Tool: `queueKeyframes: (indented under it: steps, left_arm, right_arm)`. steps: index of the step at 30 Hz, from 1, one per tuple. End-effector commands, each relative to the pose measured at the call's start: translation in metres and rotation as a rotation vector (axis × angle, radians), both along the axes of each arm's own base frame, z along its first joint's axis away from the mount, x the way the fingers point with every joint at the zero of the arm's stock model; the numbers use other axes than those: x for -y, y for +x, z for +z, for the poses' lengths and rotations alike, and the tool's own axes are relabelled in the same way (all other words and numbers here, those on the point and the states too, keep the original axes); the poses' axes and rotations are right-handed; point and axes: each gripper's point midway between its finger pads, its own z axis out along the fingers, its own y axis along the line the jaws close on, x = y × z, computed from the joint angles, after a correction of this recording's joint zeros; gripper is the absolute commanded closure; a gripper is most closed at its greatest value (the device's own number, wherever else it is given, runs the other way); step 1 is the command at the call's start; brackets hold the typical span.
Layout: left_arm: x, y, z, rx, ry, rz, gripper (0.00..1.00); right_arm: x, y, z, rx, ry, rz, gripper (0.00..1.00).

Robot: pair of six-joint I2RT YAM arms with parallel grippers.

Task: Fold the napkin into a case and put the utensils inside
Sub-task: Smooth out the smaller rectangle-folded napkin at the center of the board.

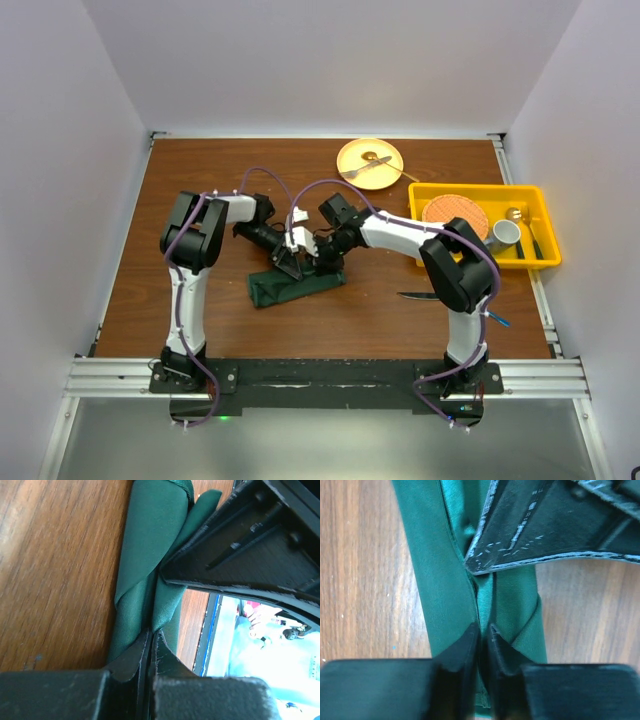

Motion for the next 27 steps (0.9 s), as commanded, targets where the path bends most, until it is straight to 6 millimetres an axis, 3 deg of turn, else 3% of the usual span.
queueKeyframes:
  steps: [1,6,11,13,21,24,25,27]
  left_arm:
    - [-0.014,0.018,-0.025,0.150,0.093,-0.043,1.00]
    - [-0.014,0.032,0.013,0.200,-0.021,0.021,0.75]
    - [-0.028,0.048,0.053,0.287,-0.105,0.099,0.63]
    - [-0.033,0.054,0.066,0.340,-0.131,0.139,0.61]
    - [-0.066,0.071,0.086,0.520,-0.107,0.262,0.56]
    - [-0.084,0.084,0.096,0.683,-0.087,0.372,0.56]
    - [-0.096,0.089,0.109,0.750,-0.077,0.410,0.56]
    - [-0.106,0.092,0.114,0.867,-0.034,0.399,0.56]
  right_arm:
    - [-0.007,0.012,0.008,0.044,0.004,0.014,1.00]
    - [-0.007,0.008,0.014,0.023,0.004,0.016,1.00]
    - [-0.011,0.007,0.021,-0.005,0.015,0.011,1.00]
    - [-0.011,0.004,0.018,-0.035,0.008,0.005,1.00]
    - [-0.016,0.003,0.022,-0.152,0.011,-0.051,1.00]
    - [-0.016,0.003,0.023,-0.216,0.011,-0.080,1.00]
    - [-0.019,0.005,0.027,-0.222,0.020,-0.082,1.00]
    - [-0.017,0.004,0.025,-0.273,0.018,-0.100,1.00]
